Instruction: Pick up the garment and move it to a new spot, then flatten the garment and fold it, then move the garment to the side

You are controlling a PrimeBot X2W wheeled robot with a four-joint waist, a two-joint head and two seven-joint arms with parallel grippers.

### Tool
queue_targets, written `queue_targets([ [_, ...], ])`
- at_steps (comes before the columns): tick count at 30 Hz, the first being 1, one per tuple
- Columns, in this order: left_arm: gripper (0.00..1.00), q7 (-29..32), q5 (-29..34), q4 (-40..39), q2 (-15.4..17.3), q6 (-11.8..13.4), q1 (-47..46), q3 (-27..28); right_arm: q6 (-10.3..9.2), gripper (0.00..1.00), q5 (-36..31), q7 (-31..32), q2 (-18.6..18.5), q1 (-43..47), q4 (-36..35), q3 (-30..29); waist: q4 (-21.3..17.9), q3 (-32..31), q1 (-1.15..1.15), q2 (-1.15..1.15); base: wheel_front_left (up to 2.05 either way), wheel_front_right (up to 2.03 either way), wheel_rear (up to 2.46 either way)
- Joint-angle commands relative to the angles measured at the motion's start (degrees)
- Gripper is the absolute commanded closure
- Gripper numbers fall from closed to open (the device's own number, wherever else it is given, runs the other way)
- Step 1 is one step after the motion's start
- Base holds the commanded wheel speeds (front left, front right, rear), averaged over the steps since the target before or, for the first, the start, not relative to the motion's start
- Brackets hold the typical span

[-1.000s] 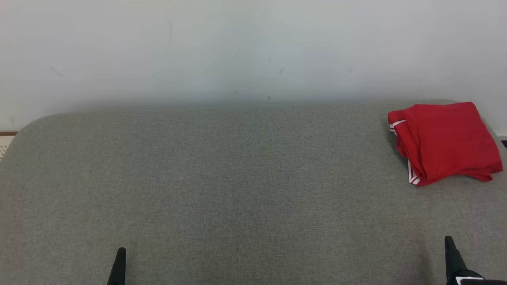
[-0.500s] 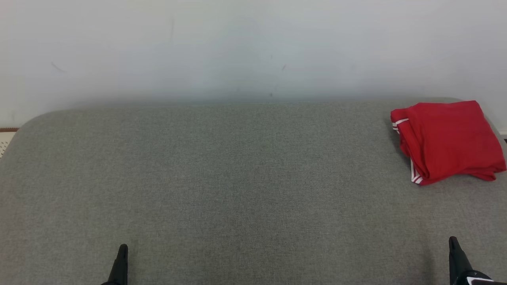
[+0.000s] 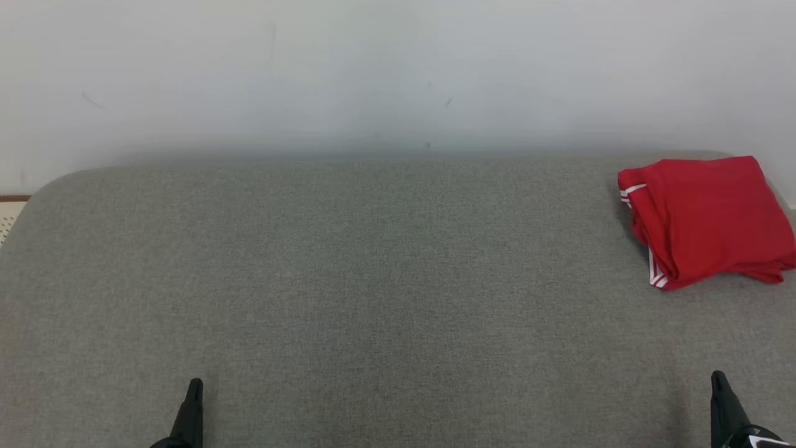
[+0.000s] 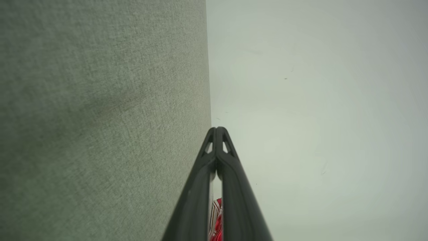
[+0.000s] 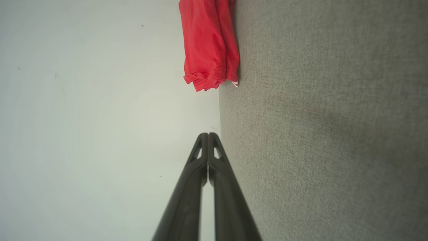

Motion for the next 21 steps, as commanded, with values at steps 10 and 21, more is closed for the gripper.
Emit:
queue_targets([
  [10, 1.00, 0.6, -2.1, 0.5, 0.3, -0.4, -0.7, -0.1, -0.04, 1.00, 1.7, 0.8, 0.4, -0.6, -0.1, -0.8, 0.1, 0.2, 0.00, 0.00, 0.00, 0.00, 0.00],
  [21, 1.00, 0.6, -2.1, 0.5, 0.3, -0.4, -0.7, -0.1, -0.04, 1.00, 1.5, 0.9, 0.6, -0.6, -0.1, -1.0, 0.1, 0.2, 0.00, 0.00, 0.00, 0.00, 0.00],
])
